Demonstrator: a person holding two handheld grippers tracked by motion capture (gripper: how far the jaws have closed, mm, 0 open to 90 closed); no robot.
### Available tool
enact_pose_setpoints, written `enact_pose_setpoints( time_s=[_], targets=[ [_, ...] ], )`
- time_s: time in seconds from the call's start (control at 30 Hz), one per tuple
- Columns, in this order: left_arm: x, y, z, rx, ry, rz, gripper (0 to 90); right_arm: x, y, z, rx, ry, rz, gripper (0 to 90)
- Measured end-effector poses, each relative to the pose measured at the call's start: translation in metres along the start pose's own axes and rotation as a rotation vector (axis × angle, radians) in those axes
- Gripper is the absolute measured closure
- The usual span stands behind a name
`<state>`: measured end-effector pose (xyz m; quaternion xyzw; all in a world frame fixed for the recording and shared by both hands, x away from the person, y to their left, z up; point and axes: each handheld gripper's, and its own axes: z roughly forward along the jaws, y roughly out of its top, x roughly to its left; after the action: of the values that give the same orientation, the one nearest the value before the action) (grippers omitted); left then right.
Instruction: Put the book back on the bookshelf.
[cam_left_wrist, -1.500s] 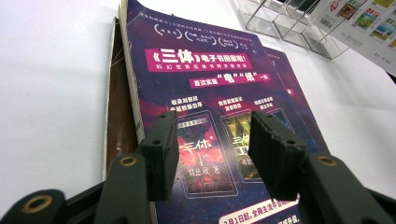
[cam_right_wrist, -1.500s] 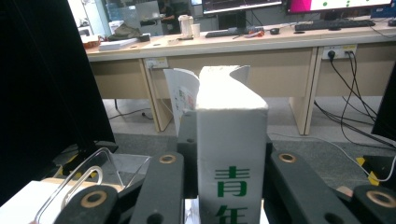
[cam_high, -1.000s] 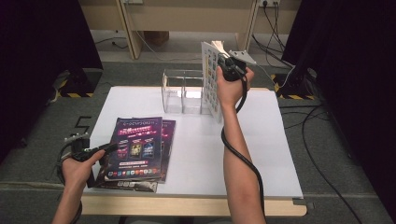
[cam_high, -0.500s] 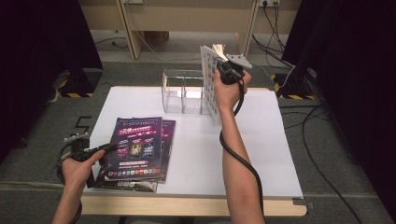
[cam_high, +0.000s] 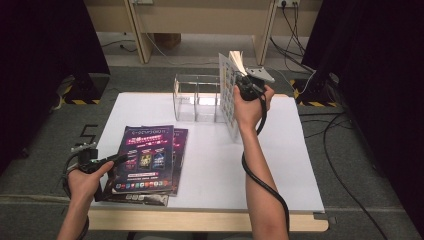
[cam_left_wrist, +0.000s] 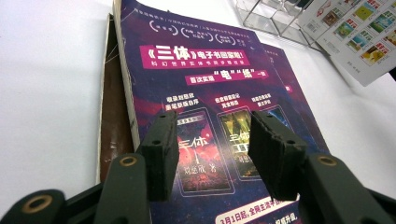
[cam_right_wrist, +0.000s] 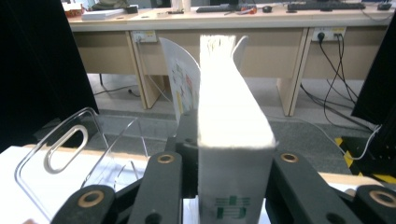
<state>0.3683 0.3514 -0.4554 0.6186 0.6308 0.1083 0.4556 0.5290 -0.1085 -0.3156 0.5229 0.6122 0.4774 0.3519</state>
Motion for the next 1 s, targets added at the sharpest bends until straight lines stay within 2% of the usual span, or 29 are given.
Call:
enact_pose_setpoints(
  time_s=[0.3, 0.47, 0.8, 1.0],
  targets=[
    [-0.001, 0.0, -0.001, -0.003, -0.002, 0.003, 51.8, 0.0, -0.008, -0.015, 0.037, 0.003, 0.004, 72.5],
    [-0.003, 0.0, -0.001, -0.002, -0.004, 0.004, 51.7, -0.001, -0.014, -0.023, 0.037, 0.005, 0.003, 71.2],
    [-0.003, 0.0, 0.0, -0.002, -0.005, 0.004, 51.7, -0.001, -0.016, -0.029, 0.026, 0.007, -0.005, 66.0],
    [-0.003, 0.0, 0.0, -0.003, -0.006, 0.004, 51.6, 0.001, -0.014, -0.028, 0.038, 0.011, -0.006, 64.1]
  ],
)
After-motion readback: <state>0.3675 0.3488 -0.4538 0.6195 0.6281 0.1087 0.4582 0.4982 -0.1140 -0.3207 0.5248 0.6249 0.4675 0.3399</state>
